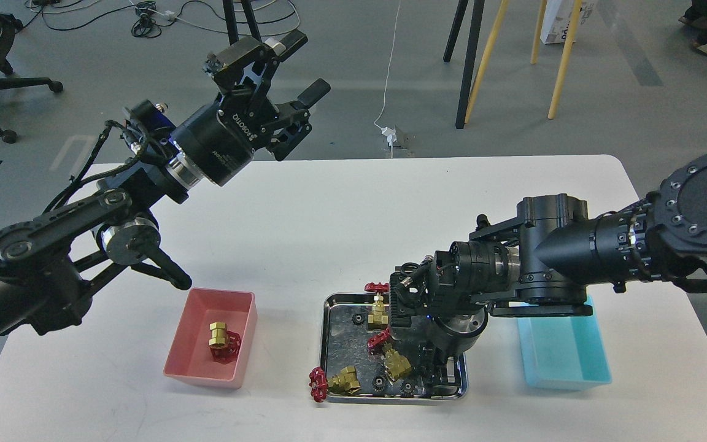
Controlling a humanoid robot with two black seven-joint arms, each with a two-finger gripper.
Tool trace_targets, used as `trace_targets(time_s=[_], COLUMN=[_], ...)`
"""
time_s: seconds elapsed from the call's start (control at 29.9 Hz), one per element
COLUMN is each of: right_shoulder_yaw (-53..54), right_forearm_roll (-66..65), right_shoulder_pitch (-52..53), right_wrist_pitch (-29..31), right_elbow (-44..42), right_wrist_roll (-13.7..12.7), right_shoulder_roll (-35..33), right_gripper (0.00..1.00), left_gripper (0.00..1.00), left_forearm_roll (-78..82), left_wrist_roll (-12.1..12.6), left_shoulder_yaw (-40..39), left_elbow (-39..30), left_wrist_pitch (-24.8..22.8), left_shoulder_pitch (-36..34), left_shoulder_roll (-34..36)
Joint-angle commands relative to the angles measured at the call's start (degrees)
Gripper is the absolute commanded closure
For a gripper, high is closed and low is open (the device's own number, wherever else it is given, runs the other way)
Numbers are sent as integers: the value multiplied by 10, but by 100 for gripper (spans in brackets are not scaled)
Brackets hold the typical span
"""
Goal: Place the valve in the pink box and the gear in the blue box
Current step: 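Close the right gripper on the dark gear among the valves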
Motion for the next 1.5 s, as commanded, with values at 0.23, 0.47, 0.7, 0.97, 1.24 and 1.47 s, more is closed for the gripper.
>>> trace_targets(time_s=[0.23, 0.47, 0.7, 0.97, 1.24, 1.47], right_shoulder_yaw=[0, 0, 0, 0, -2, -1], right_forearm_roll=[16, 15, 15, 16, 15, 16], right_shoulder_pitch=[-7, -18, -24, -24, -24, -8], right_wrist_pitch=[0, 0, 0, 0, 0, 0], right_elbow=[-3, -19, -25, -25, -25, -22], right_wrist_roll=[3, 3, 3, 3, 3, 3], right_shoulder_roll=[0, 0, 0, 0, 0, 0], right_gripper=[56, 56, 57, 68, 85, 89], left_gripper=[28, 28, 28, 28, 28, 28], left_forearm_roll=[0, 1, 1, 1, 1, 1], left_wrist_roll=[0, 0, 0, 0, 0, 0], left_shoulder_yaw=[0, 1, 1, 3, 1, 0], left_elbow=[3, 9, 10, 11, 11, 11], left_wrist_pitch=[0, 0, 0, 0, 0, 0], left_shoulder_pitch=[5, 7, 7, 9, 13, 13], left_shoulder_roll=[-1, -2, -10, -10, -10, -10])
